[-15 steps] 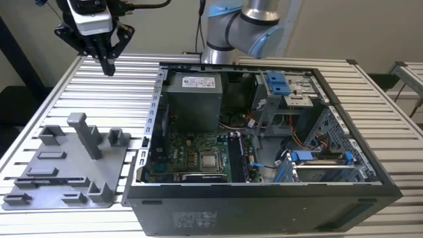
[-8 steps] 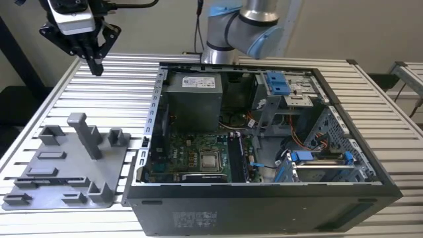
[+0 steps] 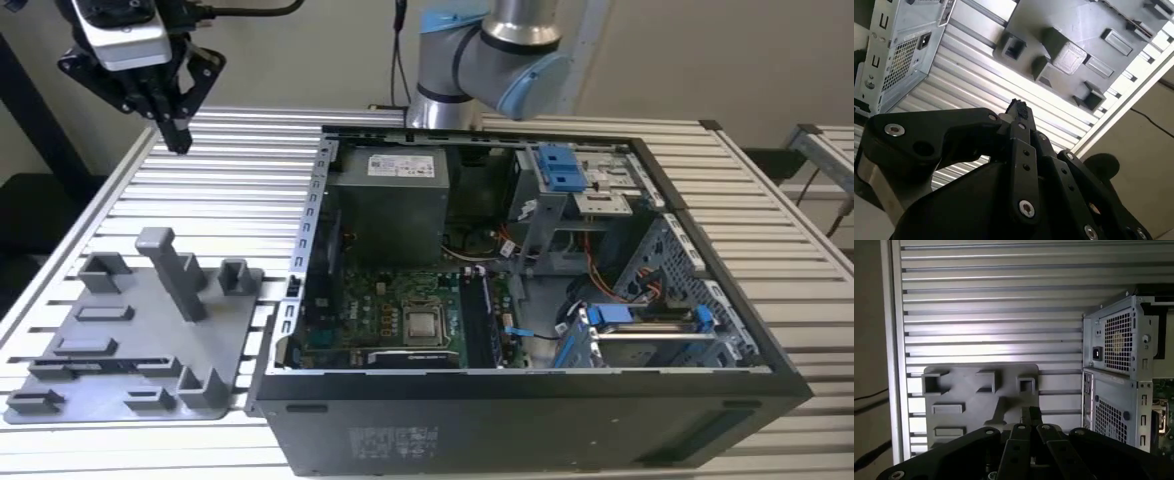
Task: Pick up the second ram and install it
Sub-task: 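Reach for the second ram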
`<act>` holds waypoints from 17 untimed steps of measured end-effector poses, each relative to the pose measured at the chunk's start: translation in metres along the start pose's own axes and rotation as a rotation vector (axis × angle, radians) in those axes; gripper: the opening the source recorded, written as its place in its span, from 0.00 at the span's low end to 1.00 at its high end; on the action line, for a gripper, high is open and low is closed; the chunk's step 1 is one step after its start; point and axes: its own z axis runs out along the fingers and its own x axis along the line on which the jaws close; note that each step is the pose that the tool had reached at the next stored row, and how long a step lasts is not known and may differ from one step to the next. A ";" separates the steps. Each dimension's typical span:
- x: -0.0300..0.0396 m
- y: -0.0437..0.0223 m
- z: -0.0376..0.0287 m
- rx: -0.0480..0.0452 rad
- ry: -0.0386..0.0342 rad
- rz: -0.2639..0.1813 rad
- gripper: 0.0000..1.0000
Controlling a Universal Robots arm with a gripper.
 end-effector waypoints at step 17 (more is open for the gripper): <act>0.0372 -0.0009 0.0004 -0.0002 0.0021 -0.042 0.11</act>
